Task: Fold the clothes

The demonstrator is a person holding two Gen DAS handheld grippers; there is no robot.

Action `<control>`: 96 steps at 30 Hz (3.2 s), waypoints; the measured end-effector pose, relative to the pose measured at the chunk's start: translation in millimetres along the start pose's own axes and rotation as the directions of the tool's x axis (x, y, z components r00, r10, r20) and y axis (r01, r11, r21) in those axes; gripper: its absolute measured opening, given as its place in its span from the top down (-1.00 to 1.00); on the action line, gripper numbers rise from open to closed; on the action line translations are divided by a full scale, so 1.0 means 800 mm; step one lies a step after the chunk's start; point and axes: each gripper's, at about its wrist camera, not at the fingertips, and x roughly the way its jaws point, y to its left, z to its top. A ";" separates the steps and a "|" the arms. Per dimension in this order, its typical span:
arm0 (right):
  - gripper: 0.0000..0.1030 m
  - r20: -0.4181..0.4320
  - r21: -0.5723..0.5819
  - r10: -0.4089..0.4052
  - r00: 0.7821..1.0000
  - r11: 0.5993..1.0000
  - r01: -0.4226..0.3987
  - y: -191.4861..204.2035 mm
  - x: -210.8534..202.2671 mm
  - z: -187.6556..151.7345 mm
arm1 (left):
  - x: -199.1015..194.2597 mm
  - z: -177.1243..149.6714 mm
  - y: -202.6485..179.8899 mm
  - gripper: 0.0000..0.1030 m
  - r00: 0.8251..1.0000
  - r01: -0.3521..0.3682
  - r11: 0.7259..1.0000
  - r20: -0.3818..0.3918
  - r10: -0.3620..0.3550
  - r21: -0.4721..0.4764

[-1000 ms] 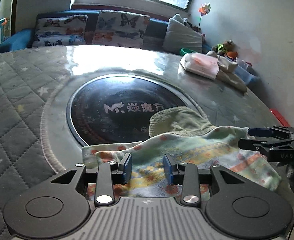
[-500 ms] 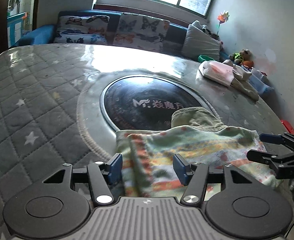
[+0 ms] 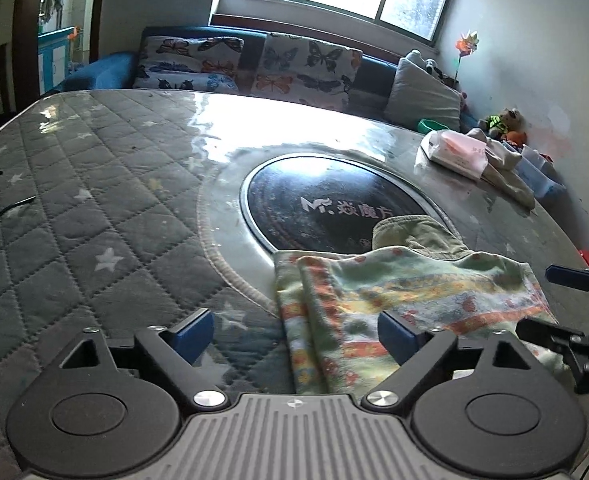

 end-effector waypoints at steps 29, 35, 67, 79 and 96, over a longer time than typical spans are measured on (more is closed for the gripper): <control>0.53 -0.169 -0.404 0.241 0.956 0.867 -0.291 0.181 0.045 0.008 | -0.007 -0.001 0.045 -0.92 0.991 0.070 0.957 -0.087 -0.098 -0.280; 0.70 -0.112 -0.260 0.291 0.950 0.914 -0.311 0.152 0.032 0.023 | -0.003 -0.001 0.050 -0.93 0.977 0.137 0.913 -0.098 -0.188 -0.383; 0.00 -0.024 0.150 0.030 0.999 0.988 -0.026 -0.043 -0.024 -0.012 | 0.057 -0.010 0.029 0.65 0.902 0.261 0.793 -0.153 -0.403 -0.550; -0.13 -0.104 0.349 -0.150 0.983 0.920 0.177 -0.148 0.026 -0.050 | 0.055 -0.002 0.012 0.64 0.926 0.228 0.854 -0.167 -0.339 -0.469; 0.81 -0.002 0.351 -0.131 0.991 0.928 0.124 -0.120 -0.016 -0.037 | 0.040 0.034 -0.028 0.69 0.947 0.229 0.933 -0.158 -0.280 -0.279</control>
